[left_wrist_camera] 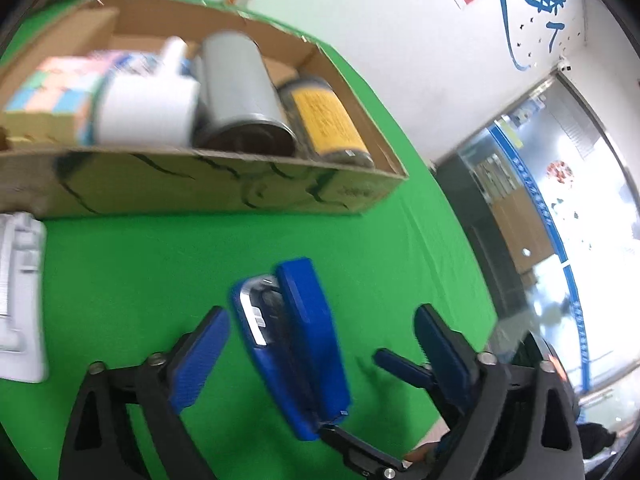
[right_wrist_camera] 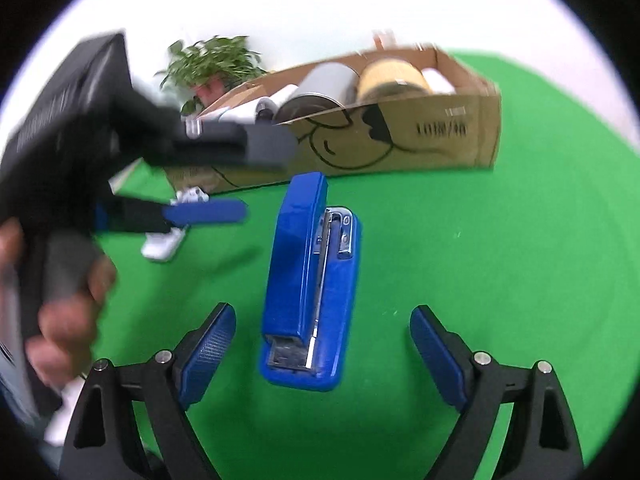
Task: Organize rigid objects
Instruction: 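Close both grippers on the blue stapler and lift it, then carry the stapler over the box and lower it onto the box flap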
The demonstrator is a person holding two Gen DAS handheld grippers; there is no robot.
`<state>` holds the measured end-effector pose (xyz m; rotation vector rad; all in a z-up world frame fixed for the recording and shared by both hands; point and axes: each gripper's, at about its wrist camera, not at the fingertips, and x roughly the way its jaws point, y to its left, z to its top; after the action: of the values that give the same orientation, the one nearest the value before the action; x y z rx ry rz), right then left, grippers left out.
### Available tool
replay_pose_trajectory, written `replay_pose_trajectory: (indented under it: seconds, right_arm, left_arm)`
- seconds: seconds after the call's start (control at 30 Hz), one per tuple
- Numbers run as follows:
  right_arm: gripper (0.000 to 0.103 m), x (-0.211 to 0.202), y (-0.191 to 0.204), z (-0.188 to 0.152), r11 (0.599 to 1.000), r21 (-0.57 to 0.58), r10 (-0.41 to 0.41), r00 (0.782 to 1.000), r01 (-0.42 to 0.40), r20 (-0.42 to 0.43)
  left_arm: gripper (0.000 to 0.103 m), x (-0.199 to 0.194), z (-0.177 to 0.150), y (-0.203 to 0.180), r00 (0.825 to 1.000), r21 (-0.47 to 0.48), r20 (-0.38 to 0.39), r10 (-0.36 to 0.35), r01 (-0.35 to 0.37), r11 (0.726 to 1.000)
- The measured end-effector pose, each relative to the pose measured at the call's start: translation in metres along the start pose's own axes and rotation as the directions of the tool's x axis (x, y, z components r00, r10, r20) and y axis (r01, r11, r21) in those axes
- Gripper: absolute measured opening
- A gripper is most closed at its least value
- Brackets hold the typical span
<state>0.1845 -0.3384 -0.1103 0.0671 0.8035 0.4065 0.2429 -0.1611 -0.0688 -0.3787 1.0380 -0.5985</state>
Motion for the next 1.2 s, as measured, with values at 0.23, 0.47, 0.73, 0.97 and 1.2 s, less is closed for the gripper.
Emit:
replay_pose_trajectory:
  seconds: [0.23, 0.47, 0.73, 0.97, 1.2]
  right_arm:
    - [0.089, 0.005, 0.019, -0.023, 0.982, -0.178, -0.061, 0.998, 0.064, 0.024]
    - [0.086, 0.018, 0.033, -0.013, 0.972, -0.217, -0.092, 0.996, 0.094, 0.017]
    - [0.055, 0.033, 0.023, -0.006, 0.971, -0.168, -0.177, 0.984, 0.171, -0.021]
    - [0.054, 0.028, 0.002, 0.002, 0.997, -0.014, -0.072, 0.996, 0.071, -0.053]
    - [0.054, 0.025, -0.018, 0.007, 0.991, 0.120, 0.070, 0.994, -0.060, -0.079]
  left_arm:
    - [0.101, -0.022, -0.023, 0.027, 0.999, -0.060, 0.002, 0.032, -0.032, 0.998]
    - [0.101, -0.021, -0.040, 0.061, 0.999, -0.168, -0.027, -0.027, 0.022, 0.986]
    - [0.101, 0.001, -0.040, 0.063, 0.992, -0.163, -0.085, -0.090, 0.075, 0.984]
    - [0.100, 0.034, -0.033, 0.050, 0.980, -0.149, -0.140, -0.138, 0.117, 0.982]
    - [0.095, 0.056, -0.034, 0.032, 0.962, -0.158, -0.195, -0.190, 0.160, 0.974]
